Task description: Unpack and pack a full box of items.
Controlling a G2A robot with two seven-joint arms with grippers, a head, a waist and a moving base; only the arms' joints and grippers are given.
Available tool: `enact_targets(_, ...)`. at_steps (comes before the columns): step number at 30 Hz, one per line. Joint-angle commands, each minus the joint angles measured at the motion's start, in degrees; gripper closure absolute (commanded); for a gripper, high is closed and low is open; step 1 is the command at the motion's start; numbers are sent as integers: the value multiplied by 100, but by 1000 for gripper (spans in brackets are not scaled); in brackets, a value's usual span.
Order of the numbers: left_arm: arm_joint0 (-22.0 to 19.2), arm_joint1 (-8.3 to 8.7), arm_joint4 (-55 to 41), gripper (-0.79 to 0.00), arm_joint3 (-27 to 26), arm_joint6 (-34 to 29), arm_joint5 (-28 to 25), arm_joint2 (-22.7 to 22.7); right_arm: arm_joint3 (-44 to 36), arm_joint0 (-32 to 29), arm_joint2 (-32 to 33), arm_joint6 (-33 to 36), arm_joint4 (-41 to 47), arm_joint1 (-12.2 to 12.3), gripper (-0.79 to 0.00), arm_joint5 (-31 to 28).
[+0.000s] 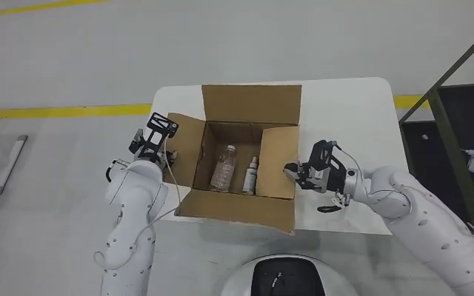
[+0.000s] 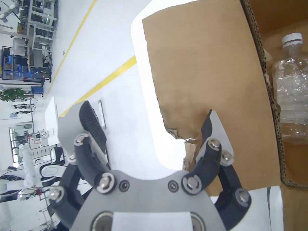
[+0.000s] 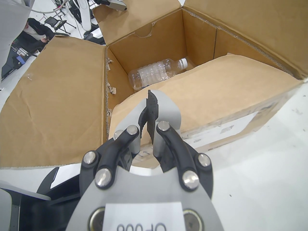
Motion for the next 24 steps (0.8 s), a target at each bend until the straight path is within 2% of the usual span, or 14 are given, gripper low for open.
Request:
enact_targets(1,18,-1,51,-785,45,53,20,21,-7,-2,-5,14,13,-3,0,-3)
enact_targets(8,19,-12,54,-785,78,159,96,46,-108,-60,117,-46,43,8,0,14)
enact_targets(16,-37,-30,-186,-785,-781,169,31,68,-516,-436,807,-328,190,112,0,64)
enact_targets(22,-185,-72,-417,-785,-1296,198,-41,386,-739,-892,1447,-353,328,216,0,30)
enact_targets(24,-232,-111,-802,-785,-1402,231,46,555,-786,-1057,1658,-347,371,248,0,8)
